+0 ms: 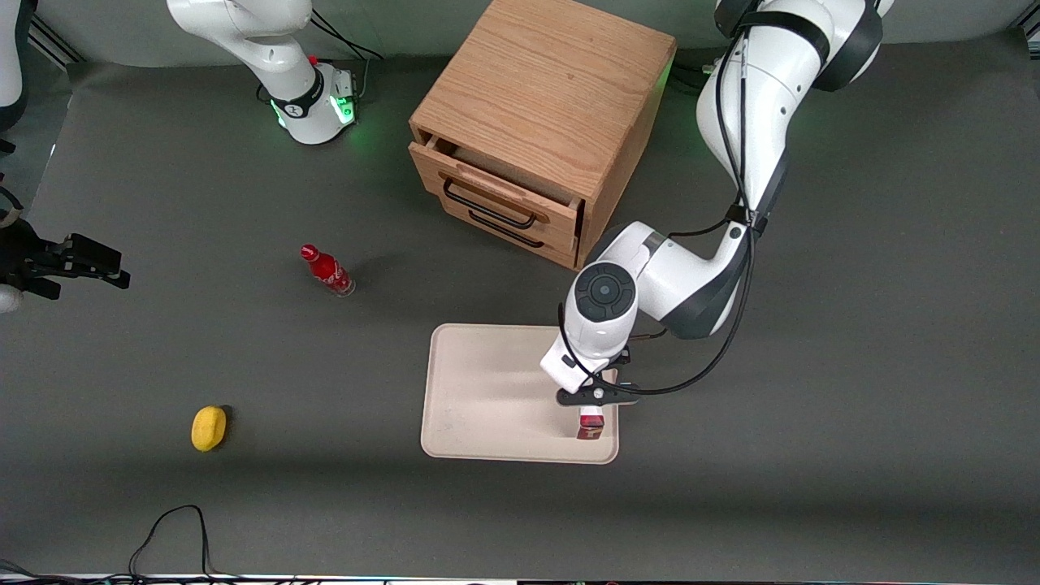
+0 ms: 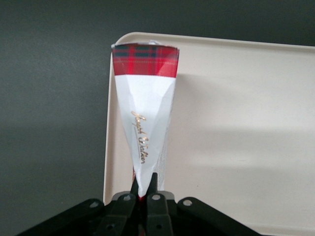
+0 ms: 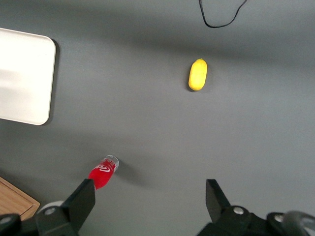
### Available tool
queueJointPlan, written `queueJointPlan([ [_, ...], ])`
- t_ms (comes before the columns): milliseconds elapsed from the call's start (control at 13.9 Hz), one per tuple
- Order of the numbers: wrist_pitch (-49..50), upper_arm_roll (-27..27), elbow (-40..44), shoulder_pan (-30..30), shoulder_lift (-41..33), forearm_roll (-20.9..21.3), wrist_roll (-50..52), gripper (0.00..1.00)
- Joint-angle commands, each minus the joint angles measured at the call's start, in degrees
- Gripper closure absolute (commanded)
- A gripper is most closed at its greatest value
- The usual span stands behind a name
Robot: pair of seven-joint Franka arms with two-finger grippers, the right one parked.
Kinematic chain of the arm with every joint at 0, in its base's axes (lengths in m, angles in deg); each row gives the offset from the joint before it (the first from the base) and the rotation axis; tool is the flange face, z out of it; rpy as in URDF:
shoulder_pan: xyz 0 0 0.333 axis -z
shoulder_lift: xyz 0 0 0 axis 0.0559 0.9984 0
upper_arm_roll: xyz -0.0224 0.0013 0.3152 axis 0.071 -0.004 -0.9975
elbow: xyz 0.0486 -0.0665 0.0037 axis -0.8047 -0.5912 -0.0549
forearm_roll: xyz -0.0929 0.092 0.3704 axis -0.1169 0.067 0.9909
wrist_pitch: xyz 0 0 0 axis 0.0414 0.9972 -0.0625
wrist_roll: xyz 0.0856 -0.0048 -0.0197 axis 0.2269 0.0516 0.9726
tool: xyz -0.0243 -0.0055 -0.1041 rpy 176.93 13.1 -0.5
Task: Place red cookie box on tray
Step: 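Lower the cookie box onto the tray and open the left gripper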
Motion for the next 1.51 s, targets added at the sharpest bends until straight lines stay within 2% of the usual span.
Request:
queueJointPlan([
  [0,-0.17,-1.01,2.41,1.04,1.77,1.5,1.73,0.94],
  [288,-2.81,-1.28,2.06,0.86,2.74,2.82,1.91,0.93],
  [359,-3.42,-1.45,2.06,0.86,3.0,2.82,1.99,0.87],
  [431,-3.86,-1.63,2.06,0.86,3.01,2.82,1.91,0.62],
  [503,-3.87,-1.63,1.97,0.86,3.01,2.82,2.08,0.1],
  [575,-3.78,-1.72,1.97,0.95,2.92,2.9,2.17,0.0],
  [935,-2.47,-1.63,2.06,0.34,1.78,4.13,1.47,0.0],
  [1150,3.66,-1.19,2.06,-4.04,-2.86,3.43,-0.1,0.0],
  [1366,12.98,-1.02,1.79,-8.52,-9.02,2.47,-12.12,0.0],
  [1438,15.18,-0.75,1.18,-10.54,-11.38,-0.58,-15.98,0.0],
])
